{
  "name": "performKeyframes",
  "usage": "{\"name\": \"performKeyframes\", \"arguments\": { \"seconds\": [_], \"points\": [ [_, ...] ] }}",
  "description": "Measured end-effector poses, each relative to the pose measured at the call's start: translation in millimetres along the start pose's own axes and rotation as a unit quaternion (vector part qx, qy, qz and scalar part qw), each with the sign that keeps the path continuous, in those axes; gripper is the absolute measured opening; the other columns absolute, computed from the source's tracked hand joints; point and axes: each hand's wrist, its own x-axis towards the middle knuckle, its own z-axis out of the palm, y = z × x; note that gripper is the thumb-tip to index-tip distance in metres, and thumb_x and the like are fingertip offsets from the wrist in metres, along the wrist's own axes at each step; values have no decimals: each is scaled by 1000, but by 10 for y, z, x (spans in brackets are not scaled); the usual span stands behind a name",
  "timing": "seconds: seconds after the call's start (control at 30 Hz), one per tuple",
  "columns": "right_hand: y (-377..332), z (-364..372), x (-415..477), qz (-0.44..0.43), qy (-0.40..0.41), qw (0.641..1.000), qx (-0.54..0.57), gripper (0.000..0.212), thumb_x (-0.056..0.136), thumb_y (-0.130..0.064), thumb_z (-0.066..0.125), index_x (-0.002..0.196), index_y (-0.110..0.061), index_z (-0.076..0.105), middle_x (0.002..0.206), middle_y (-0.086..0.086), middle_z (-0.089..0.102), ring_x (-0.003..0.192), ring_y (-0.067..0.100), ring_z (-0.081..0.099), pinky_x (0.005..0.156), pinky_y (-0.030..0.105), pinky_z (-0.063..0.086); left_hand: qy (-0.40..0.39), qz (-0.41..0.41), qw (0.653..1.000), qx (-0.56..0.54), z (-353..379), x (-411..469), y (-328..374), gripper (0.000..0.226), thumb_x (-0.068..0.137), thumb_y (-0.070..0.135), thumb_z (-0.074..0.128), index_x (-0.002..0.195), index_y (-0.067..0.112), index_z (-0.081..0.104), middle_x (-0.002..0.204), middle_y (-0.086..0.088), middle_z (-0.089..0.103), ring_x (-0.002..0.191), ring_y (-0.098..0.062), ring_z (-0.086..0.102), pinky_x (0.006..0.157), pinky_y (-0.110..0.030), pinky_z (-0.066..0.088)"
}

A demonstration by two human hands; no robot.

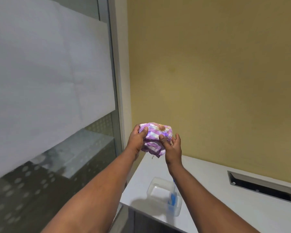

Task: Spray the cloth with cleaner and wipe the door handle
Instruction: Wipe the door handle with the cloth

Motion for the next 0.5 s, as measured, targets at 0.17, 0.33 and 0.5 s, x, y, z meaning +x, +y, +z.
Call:
{"name": "performKeyframes", "arguments": {
  "seconds": [0.17,0.33,0.5],
  "points": [
    [-243,236,-512,64,-63,992,92,71,81,-30,87,142,-18,52,129,12,70,108,38,72,90,63,58,47,35,998,-8,-255,-700,310,19,105,31,55,119,20,61,113,-18,74,87,-37,73,51,-41,58],
    [-437,495,-1151,120,-143,967,173,55,73,-20,89,124,-9,71,112,18,78,90,36,78,62,40,61,105,55,993,-6,-576,-1392,547,20,105,32,56,117,19,66,116,-19,75,110,-46,70,90,-63,57],
    [-503,946,-1701,147,-238,937,208,49,81,-9,81,126,2,67,122,29,71,108,54,69,90,72,53,176,67,982,27,-1069,-2038,782,28,103,37,59,117,15,70,113,-16,76,107,-39,71,96,-56,58]
  ]
}}
